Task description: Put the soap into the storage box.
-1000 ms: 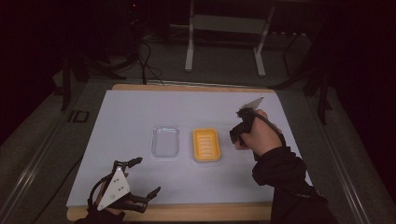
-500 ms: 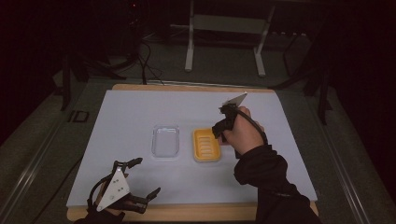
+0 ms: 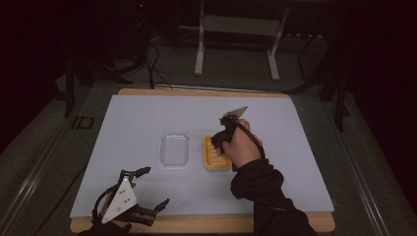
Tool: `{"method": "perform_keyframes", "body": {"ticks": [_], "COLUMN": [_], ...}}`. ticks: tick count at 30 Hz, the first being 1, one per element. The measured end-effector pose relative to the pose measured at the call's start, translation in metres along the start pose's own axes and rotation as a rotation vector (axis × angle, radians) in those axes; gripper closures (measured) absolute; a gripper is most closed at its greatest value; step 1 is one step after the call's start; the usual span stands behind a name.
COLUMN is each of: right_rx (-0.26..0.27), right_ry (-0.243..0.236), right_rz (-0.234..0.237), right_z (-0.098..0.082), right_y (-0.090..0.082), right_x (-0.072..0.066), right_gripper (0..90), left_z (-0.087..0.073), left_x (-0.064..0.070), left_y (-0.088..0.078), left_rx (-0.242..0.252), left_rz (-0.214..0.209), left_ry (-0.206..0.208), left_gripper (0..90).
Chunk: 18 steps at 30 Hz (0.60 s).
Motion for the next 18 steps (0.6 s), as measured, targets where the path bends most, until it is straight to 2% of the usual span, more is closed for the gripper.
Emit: {"method": "perform_keyframes", "body": {"ticks": [2, 9, 18], "right_rx": [-0.003, -0.034, -0.082], "right_ry": [0.013, 0.025, 0.033], "right_rz": [0.017, 0.031, 0.000], "right_z": [-0.002, -0.007, -0.009], "right_y": [0.008, 0.032, 0.053], "right_x": [0.000, 0.002, 0.007], "right_gripper": [37.7, 37.6, 37.6], "left_z": [0.000, 0.000, 0.000], "left_x": [0.000, 0.001, 0.002], "left_y": [0.000, -0.001, -0.001], "left_rx": [0.000, 0.002, 0.003], "left_rz": [0.000, -0.006, -0.012], "left_ry": [0.002, 0.005, 0.010], "left_gripper": [0.7, 0.6, 0.6]}}
Point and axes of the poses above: each handheld gripper's, and its own axes: y roughly forward along the jaws, z roughly out of its top, x roughly to its right, the point moved 8 cm from there along y, roughly forward along the jaws, and after that the axes turned 15 degrees about z, right-handed, at the moved point
